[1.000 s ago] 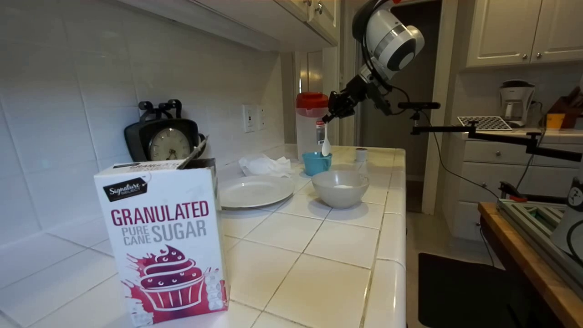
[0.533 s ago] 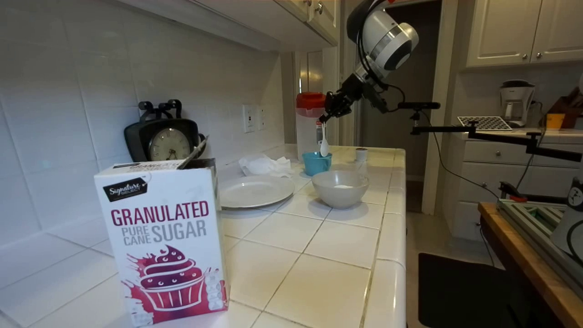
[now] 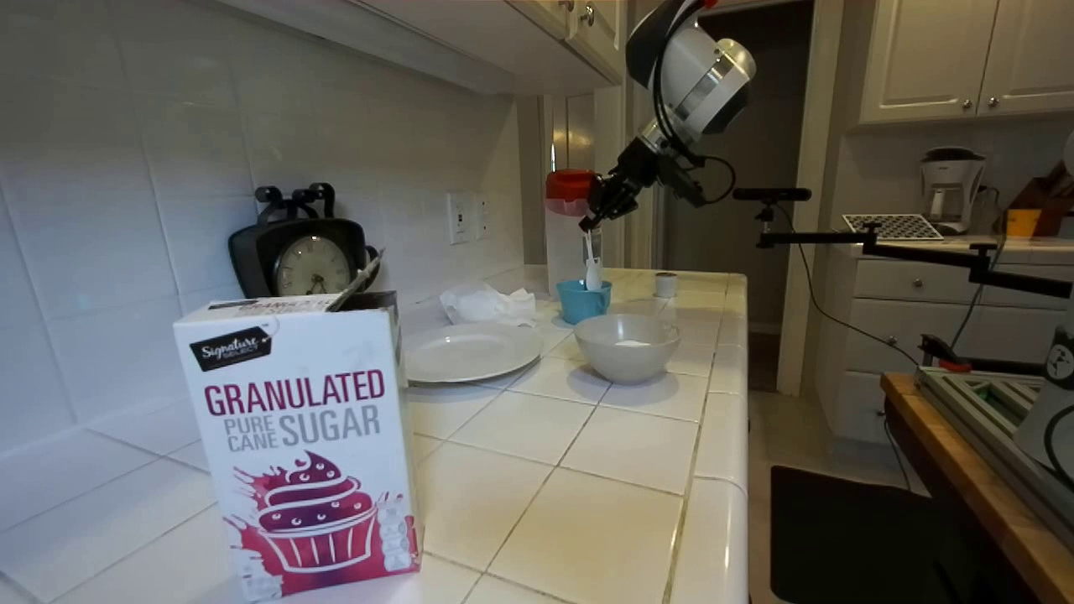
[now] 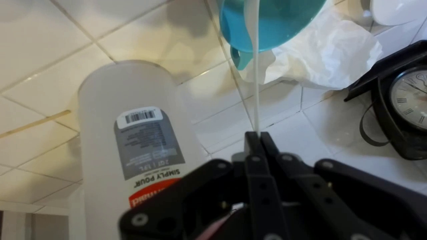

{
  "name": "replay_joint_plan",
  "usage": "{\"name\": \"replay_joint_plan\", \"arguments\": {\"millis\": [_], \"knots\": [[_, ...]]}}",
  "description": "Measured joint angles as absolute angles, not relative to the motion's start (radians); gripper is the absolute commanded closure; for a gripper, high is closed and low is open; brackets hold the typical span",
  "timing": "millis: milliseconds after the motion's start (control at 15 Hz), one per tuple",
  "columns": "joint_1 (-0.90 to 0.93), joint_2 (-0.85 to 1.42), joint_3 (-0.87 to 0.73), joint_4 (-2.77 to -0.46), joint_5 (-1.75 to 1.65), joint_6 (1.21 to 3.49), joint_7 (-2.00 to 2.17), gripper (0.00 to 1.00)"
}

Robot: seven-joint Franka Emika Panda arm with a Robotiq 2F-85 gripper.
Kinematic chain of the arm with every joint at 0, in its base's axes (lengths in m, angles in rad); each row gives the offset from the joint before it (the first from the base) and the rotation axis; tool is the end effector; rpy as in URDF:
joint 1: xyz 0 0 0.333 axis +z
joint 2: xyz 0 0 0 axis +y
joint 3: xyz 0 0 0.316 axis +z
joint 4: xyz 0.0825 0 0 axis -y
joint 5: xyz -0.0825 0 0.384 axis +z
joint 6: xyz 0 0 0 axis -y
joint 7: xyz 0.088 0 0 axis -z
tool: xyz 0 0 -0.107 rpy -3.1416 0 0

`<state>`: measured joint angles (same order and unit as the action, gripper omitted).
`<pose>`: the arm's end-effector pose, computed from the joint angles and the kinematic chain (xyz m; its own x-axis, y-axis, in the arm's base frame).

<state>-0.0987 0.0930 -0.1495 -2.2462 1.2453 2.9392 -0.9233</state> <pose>0.5158 -0.1932 0.3636 0.6478 -0.4696 0.5999 -0.3344 -0.8828 -0.3299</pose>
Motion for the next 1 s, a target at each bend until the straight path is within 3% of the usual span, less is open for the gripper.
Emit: {"name": "replay_joint_plan", "arguments": {"millis": [1000], "knots": [[-0.046,0.165,-0.179,-2.212,0.784,2.950,-0.585,0.99]]}}
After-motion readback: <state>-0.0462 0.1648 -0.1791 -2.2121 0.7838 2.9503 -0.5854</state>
